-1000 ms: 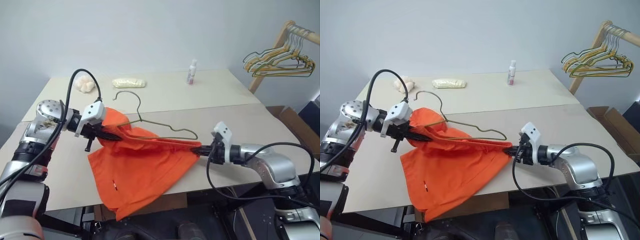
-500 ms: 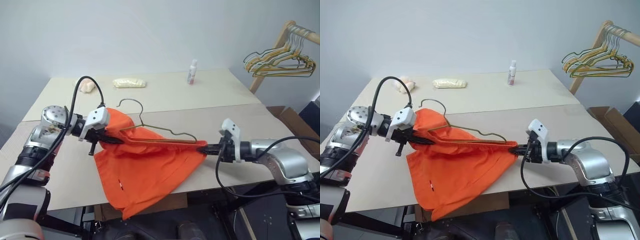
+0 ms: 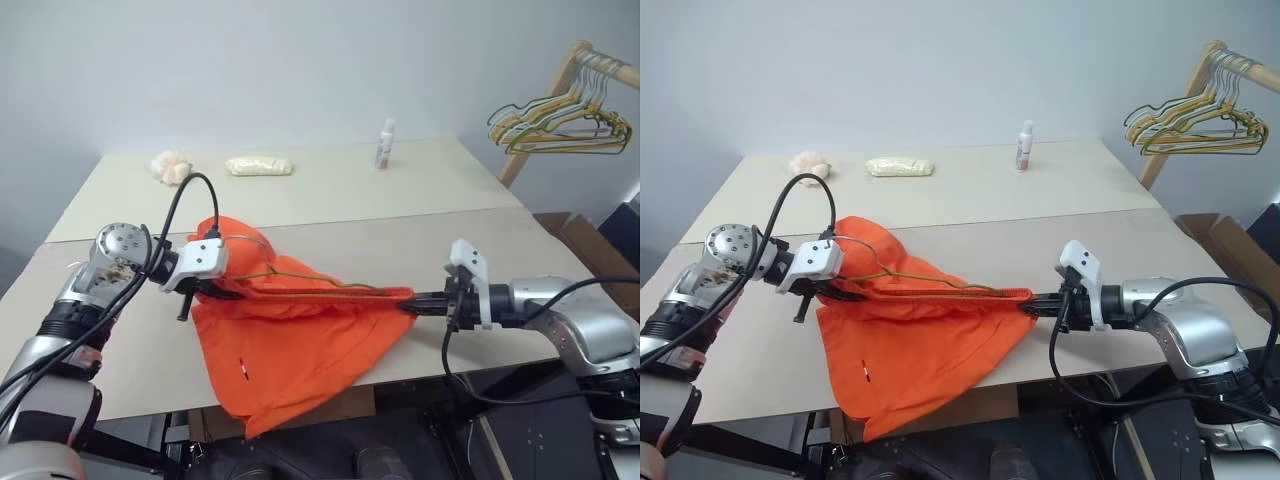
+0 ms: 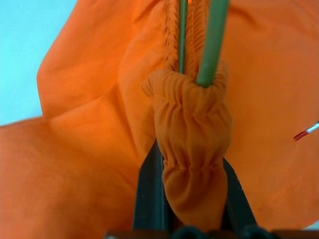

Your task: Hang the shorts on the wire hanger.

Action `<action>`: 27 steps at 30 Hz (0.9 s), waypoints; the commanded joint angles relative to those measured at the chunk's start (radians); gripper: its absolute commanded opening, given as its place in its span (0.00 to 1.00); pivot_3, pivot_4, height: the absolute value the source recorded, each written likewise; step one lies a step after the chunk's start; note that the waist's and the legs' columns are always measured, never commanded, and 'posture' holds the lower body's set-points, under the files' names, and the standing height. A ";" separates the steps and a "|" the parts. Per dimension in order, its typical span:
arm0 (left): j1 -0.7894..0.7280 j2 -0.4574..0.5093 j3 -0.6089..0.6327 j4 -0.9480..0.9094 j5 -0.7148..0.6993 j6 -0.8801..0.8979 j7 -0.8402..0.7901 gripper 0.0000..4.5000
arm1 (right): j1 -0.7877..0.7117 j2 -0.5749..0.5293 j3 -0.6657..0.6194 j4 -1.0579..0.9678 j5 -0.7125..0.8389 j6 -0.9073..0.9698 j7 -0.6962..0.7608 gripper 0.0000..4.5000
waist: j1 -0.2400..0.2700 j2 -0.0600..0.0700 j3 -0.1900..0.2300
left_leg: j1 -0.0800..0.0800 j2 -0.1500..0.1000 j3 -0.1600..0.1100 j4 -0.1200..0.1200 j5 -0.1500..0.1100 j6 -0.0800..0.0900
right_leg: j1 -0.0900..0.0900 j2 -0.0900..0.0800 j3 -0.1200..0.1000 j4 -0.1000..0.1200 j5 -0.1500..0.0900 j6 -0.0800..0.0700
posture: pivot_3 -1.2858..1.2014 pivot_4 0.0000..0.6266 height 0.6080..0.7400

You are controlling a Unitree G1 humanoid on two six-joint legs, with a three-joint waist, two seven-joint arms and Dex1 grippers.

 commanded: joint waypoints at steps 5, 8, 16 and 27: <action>-0.004 0.065 0.030 0.081 0.068 0.047 0.008 0.00 | 0.018 -0.097 -0.119 -0.025 0.031 0.007 0.024 0.00 | -0.006 0.000 0.000 | 0.000 0.000 0.000 0.000 0.000 0.000 | 0.000 0.000 0.000 0.000 0.000 0.000 | 0.44 0.00 1.00; 0.027 0.090 -0.015 0.050 0.127 -0.030 -0.019 0.00 | -0.011 -0.095 -0.124 -0.044 0.063 0.027 0.019 0.00 | -0.013 0.000 0.000 | 0.001 0.000 0.001 0.000 0.000 0.000 | 0.000 0.000 0.001 0.000 0.000 0.000 | 0.44 0.00 1.00; -0.025 0.048 -0.046 0.102 0.192 -0.104 0.011 0.00 | -0.064 -0.083 -0.045 -0.116 0.050 0.031 0.006 0.00 | -0.008 0.000 0.000 | 0.000 0.000 0.001 0.000 0.000 0.000 | 0.000 0.000 0.000 0.000 0.000 0.000 | 0.43 0.00 1.00; -0.101 -0.055 -0.005 0.112 0.142 -0.011 -0.002 0.00 | -0.146 -0.022 0.052 -0.181 0.005 0.113 -0.133 0.25 | -0.013 0.000 0.000 | 0.000 0.000 0.001 0.000 0.000 0.000 | -0.001 0.000 0.001 0.000 0.000 0.000 | 0.43 0.00 1.00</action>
